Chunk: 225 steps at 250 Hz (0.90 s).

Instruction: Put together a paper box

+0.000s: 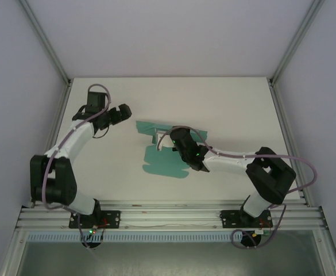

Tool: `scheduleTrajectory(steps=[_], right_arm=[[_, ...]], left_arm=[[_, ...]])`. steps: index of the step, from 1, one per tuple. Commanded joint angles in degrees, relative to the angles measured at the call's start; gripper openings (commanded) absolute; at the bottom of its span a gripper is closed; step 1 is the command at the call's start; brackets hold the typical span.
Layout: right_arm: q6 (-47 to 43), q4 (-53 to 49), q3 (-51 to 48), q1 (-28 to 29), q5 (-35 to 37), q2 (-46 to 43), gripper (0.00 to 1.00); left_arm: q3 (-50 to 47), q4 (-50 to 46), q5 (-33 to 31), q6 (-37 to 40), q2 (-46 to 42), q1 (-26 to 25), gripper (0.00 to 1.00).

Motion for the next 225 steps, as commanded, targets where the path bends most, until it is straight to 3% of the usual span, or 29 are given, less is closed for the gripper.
scheduleTrajectory(steps=[1, 31, 61, 118, 155, 199, 225], right_arm=[[-0.7, 2.2, -0.4, -0.2, -1.6, 0.3, 0.00], [-0.4, 1.3, 0.1, -0.3, -1.6, 0.5, 0.00], [1.1, 1.5, 0.7, -0.5, -1.1, 0.8, 0.00], [2.0, 3.7, 1.9, -1.0, 2.5, 3.3, 0.00], [3.9, 4.3, 3.7, -1.3, 5.0, 5.7, 0.00], [5.8, 5.7, 5.2, -1.5, 5.5, 7.6, 0.00], [5.3, 7.4, 4.7, -1.5, 5.9, 7.5, 0.00]], left_arm=[[4.5, 2.8, 3.5, 3.3, 6.8, -0.2, 1.00], [10.6, 1.2, 6.5, 5.2, 14.0, -0.6, 0.93], [12.7, -0.8, 8.0, 7.9, 17.0, -2.0, 0.79], [3.1, 6.9, 19.8, 7.3, 12.8, -4.5, 0.51], [-3.9, 12.8, 24.5, 5.6, 8.5, -6.3, 0.43], [-7.1, 13.6, 23.9, 7.9, 6.3, -9.8, 0.36], [-7.2, 10.6, 15.3, 9.4, 5.6, -11.1, 0.36]])
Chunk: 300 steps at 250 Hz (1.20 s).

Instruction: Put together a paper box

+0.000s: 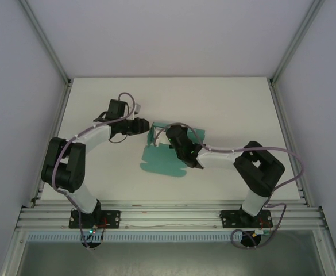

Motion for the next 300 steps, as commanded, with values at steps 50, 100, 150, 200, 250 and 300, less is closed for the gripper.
scheduleTrajectory(steps=[50, 100, 150, 200, 250, 300], right_arm=[[1.7, 1.0, 1.1, -0.5, 2.7, -0.7, 0.00], [-3.1, 5.8, -3.3, -0.5, 1.5, -1.6, 0.00], [-10.0, 8.3, -5.5, -0.3, 0.9, -2.3, 0.00], [-11.3, 9.3, -6.9, -0.3, 0.1, -0.9, 0.00], [-11.8, 11.0, -7.7, 0.1, -0.6, -0.5, 0.00], [-13.8, 11.0, -8.2, 0.3, -1.8, -0.3, 0.00]], left_arm=[[3.1, -9.4, -17.1, 5.3, -0.1, -4.1, 0.49], [2.2, -10.1, -18.7, 5.5, -2.0, -4.4, 0.55], [-3.2, -5.1, -16.6, 5.1, -7.0, -4.3, 0.64], [-8.6, 5.8, -12.8, 4.0, -10.9, -4.1, 0.85], [-9.8, 8.9, -12.7, 2.2, -10.9, -2.5, 1.00], [-11.9, 10.5, -13.6, 8.5, -10.4, -2.5, 1.00]])
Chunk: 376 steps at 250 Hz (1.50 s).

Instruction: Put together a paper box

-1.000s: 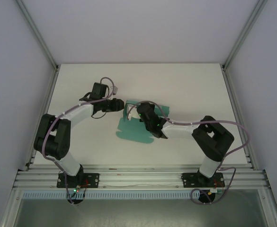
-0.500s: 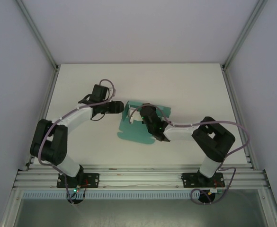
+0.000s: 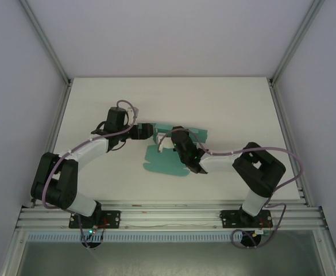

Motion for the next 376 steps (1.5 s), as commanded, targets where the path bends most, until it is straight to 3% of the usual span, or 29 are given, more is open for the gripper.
scheduleTrajectory(steps=[1, 20, 62, 73, 100, 145, 159, 174, 199, 254, 311, 357, 376], right_arm=[[-1.8, -0.3, -1.2, 0.3, -1.4, 0.4, 0.00], [-1.9, -0.7, -1.6, 0.4, -2.4, -0.2, 0.00], [-0.5, -7.3, -0.9, 0.2, -5.3, -3.1, 0.00], [0.7, -10.1, 0.0, 0.2, -5.8, -3.7, 0.00], [1.0, -10.6, 1.1, -0.1, -5.3, -3.0, 0.00], [1.4, -11.8, 2.4, -0.3, -5.0, -2.0, 0.00], [1.5, -11.7, 2.8, -0.3, -4.5, -1.6, 0.00], [2.0, -11.3, 3.2, -0.3, -4.2, -1.5, 0.00], [1.6, -12.4, 3.5, -0.3, -4.3, -1.9, 0.00], [2.1, -12.6, 3.4, -0.3, -3.3, -2.4, 0.00], [1.6, -10.3, 3.0, 0.3, -2.0, -2.4, 0.00], [0.5, -5.7, 2.5, 1.8, 0.9, -0.5, 0.00], [1.3, -4.7, 2.4, 2.1, 1.3, -0.2, 0.00]], left_arm=[[-1.3, 2.2, -0.9, 5.2, -0.5, 0.3, 1.00], [-1.0, 0.2, -4.8, 9.1, -1.2, 1.4, 1.00], [2.0, -3.6, 5.4, 17.2, 1.0, 10.0, 1.00], [4.3, -6.4, 9.6, 22.4, 3.1, 11.0, 1.00], [11.7, -15.7, 16.1, 33.0, 9.4, 10.7, 0.99], [18.1, -24.3, 17.3, 40.9, 13.9, 6.8, 0.99], [18.3, -25.3, 16.6, 42.6, 14.4, 5.8, 0.95], [18.4, -25.4, 14.5, 42.7, 15.2, 5.2, 0.84], [20.1, -27.2, 11.1, 41.7, 17.6, 5.2, 0.60], [23.0, -30.4, 8.0, 39.4, 19.7, 4.9, 0.34], [22.7, -23.9, -2.0, 25.0, 17.6, 3.4, 0.00], [24.4, -24.3, -10.9, 7.8, 17.0, -0.8, 0.00], [23.3, -23.2, -11.0, 1.3, 16.0, -2.4, 0.00]])
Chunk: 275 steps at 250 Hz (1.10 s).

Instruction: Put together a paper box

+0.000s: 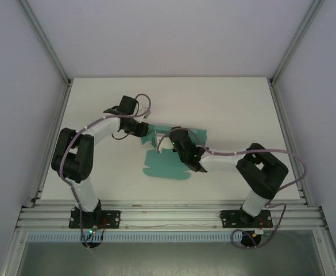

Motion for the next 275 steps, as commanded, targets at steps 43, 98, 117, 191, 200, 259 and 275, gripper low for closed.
scheduleTrajectory(steps=[43, 98, 117, 191, 200, 259, 275], right_arm=[[0.3, 4.1, -0.4, 1.7, 3.2, 1.7, 0.00], [2.2, 6.2, -0.2, 1.9, 3.6, 2.7, 0.00], [2.1, 6.9, -0.3, 2.2, 4.0, 3.3, 0.00], [0.8, 7.0, -1.4, 0.9, 3.2, 2.5, 0.00], [0.1, 7.0, -1.7, 0.6, 2.9, 2.3, 0.00], [-1.5, 2.9, -1.1, -1.2, -1.4, 0.3, 0.00], [-1.5, 1.8, -0.8, -1.7, -3.1, -0.1, 0.00]], left_arm=[[-0.7, 4.1, -9.0, -26.1, -5.1, -5.9, 0.00], [-0.8, 5.3, -8.5, -30.6, -8.8, -8.3, 0.00], [-1.4, 6.7, -9.1, -32.5, -9.1, -8.3, 0.00], [-4.6, 3.9, -12.3, -24.1, -10.3, -8.5, 0.33], [-5.1, 3.2, -13.4, -23.6, -11.0, -8.4, 0.35], [-6.4, 2.2, -12.3, -22.5, -18.0, -3.2, 1.00], [-6.5, 2.1, -13.2, -23.1, -19.7, 0.2, 1.00]])
